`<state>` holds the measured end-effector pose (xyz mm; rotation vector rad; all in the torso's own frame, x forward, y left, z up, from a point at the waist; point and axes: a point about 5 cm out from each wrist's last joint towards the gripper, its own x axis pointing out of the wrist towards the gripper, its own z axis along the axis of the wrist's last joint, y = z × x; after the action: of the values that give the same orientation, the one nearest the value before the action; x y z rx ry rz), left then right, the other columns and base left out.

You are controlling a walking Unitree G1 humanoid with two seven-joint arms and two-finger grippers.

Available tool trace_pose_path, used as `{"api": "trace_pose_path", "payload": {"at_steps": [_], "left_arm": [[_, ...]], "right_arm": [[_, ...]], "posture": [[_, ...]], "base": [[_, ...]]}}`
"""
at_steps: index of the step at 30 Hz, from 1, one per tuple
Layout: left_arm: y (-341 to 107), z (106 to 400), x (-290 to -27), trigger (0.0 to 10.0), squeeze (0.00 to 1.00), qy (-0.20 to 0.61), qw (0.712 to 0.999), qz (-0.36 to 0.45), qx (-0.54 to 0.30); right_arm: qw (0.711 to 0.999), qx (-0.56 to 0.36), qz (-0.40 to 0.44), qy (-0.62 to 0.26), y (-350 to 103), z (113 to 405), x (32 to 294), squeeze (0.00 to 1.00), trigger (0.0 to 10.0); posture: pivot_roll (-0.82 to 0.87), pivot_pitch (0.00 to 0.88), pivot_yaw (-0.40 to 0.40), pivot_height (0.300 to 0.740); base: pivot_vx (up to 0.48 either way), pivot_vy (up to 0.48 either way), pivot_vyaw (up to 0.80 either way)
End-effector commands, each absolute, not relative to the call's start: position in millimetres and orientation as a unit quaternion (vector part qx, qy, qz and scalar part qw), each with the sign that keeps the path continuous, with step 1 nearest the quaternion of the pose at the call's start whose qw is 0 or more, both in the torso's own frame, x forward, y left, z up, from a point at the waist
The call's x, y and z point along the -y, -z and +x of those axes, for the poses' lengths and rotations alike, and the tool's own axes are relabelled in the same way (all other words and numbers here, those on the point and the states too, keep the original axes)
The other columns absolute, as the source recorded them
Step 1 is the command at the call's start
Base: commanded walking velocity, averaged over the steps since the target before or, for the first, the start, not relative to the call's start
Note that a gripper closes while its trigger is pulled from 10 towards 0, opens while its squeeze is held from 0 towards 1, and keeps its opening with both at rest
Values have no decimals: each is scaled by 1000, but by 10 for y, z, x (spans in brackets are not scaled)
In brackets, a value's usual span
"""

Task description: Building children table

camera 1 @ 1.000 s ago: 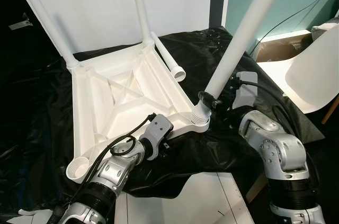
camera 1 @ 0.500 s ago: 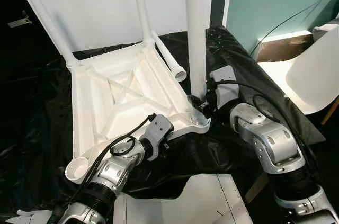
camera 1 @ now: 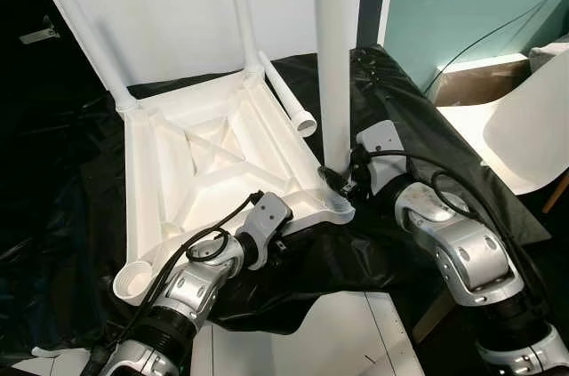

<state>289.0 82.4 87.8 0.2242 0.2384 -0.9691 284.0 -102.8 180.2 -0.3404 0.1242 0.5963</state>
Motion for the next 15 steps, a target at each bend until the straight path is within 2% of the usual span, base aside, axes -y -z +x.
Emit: {"api": "trace_pose_path", "payload": {"at_steps": [1,11,15], "left_arm": [[-819,2832,-836,10000,0,511,843,104,-134],[-832,2849,-845,10000,0,512,842,109,-132],[-839,2849,-842,10000,0,514,841,110,-130]], "right_arm": [[928,-155,-177,-288,-1420,2799,1106,0,10000],[929,-148,-181,-288,-1431,2783,1149,0,10000],[939,-187,-100,-269,-1368,2745,1175,0,10000]], "posture": [[-126,0,91,740],[-130,0,94,740],[-132,0,93,740]], "base": [[0,0,0],[0,0,0],[0,0,0]]}}
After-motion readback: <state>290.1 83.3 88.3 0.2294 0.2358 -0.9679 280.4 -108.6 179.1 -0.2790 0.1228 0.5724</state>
